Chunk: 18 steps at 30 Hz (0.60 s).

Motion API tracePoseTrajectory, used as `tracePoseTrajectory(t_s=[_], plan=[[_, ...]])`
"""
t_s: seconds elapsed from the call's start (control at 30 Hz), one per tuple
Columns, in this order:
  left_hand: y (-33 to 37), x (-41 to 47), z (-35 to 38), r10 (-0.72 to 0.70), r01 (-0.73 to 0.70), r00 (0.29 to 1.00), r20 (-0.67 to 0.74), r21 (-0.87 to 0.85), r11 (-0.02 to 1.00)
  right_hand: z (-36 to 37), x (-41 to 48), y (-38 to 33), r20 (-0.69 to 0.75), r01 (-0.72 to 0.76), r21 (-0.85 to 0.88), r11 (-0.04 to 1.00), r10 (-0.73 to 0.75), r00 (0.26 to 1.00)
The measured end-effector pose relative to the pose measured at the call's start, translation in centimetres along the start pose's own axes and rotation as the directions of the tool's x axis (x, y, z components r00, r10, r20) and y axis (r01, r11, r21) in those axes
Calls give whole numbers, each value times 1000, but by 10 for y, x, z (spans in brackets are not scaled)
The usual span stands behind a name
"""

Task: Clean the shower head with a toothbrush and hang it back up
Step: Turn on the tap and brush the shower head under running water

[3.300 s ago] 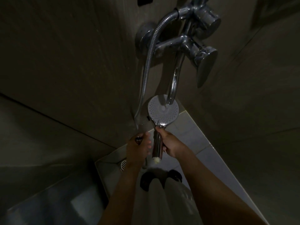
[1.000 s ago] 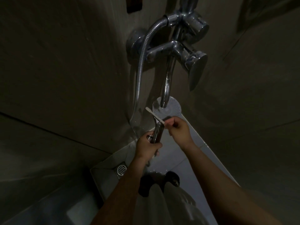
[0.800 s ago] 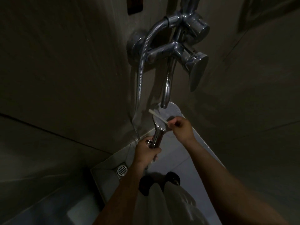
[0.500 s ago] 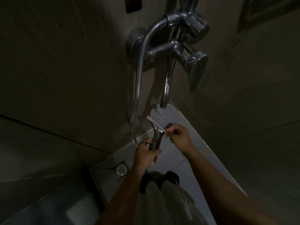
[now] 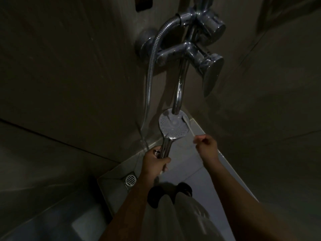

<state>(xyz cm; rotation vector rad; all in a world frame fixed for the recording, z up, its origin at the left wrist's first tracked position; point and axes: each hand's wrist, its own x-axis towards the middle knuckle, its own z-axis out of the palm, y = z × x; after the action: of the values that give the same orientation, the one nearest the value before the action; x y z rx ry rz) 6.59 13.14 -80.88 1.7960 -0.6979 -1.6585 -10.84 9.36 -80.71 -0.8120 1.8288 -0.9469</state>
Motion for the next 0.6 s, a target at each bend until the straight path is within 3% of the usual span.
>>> tracePoseTrajectory(t_s=[0.1, 0.23, 0.37, 0.43, 0.6], plan=[[-1, 0, 1, 9, -9, 1000, -4, 0, 1000, 1, -5, 4, 7, 22, -18, 1000, -22, 1000], [1, -3, 2, 27, -27, 1000, 0, -34, 999, 6, -31, 11, 270, -61, 9, 998, 56, 961], [-5, 0, -2, 19, -19, 1000, -8, -5, 1000, -4, -15, 10, 24, -79, -31, 996, 80, 997], [-7, 0, -1, 21, -22, 1000, -9, -12, 1000, -5, -13, 7, 4, -68, -40, 997, 68, 998], [-9, 2, -1, 28, -31, 998, -55, -54, 998, -10, -32, 13, 271, -89, 8, 996, 83, 959]])
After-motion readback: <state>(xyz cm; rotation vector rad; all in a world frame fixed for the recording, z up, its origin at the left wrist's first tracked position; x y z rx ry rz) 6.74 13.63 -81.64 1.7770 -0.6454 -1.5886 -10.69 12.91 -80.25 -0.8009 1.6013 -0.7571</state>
